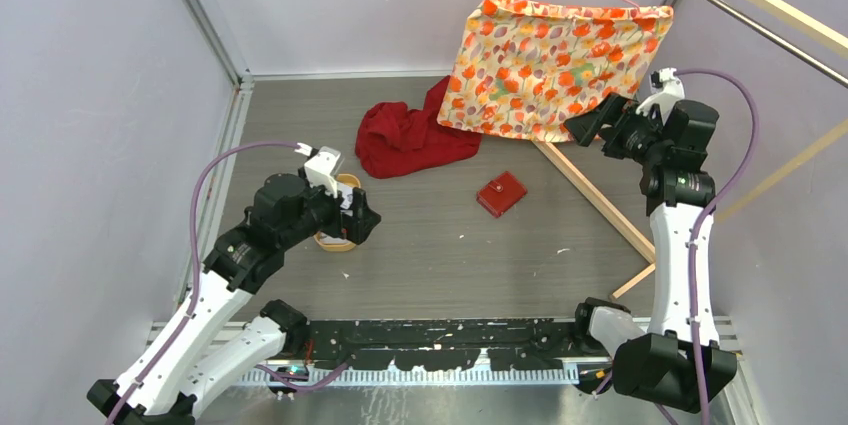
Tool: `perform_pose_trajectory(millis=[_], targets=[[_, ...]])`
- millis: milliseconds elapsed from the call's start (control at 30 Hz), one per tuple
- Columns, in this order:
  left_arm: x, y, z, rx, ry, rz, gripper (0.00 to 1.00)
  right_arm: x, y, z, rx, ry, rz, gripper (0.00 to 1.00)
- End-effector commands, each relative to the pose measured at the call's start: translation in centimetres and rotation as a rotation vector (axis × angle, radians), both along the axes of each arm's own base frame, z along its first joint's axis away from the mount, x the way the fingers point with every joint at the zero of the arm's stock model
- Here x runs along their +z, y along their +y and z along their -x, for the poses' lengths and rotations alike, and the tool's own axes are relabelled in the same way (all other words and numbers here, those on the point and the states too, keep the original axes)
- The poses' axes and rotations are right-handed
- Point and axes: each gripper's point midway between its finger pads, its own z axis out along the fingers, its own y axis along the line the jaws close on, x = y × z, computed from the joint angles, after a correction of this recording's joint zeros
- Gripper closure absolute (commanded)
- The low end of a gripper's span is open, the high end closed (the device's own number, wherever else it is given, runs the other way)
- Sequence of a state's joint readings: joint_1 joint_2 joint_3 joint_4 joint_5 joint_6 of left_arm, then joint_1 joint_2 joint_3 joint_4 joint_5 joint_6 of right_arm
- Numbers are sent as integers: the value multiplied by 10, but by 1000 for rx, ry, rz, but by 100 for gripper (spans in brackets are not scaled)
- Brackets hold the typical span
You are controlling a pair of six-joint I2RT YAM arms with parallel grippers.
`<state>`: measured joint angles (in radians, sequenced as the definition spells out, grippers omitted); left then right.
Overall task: Put the credit cards into the card holder
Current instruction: Move the card holder to the center of the board.
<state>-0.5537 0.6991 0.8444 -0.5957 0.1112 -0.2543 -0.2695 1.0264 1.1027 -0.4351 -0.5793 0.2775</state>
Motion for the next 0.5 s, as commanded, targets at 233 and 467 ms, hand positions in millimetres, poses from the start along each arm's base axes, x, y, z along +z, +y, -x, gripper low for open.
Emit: perform_pose_trajectory(millis=[233,467], targets=[[8,1,-5,9,-39,15,0,-19,75,19,624,-130,57,0],[-1,-1,-7,9,-5,-2,0,-109,98,17,730,25,631,0]])
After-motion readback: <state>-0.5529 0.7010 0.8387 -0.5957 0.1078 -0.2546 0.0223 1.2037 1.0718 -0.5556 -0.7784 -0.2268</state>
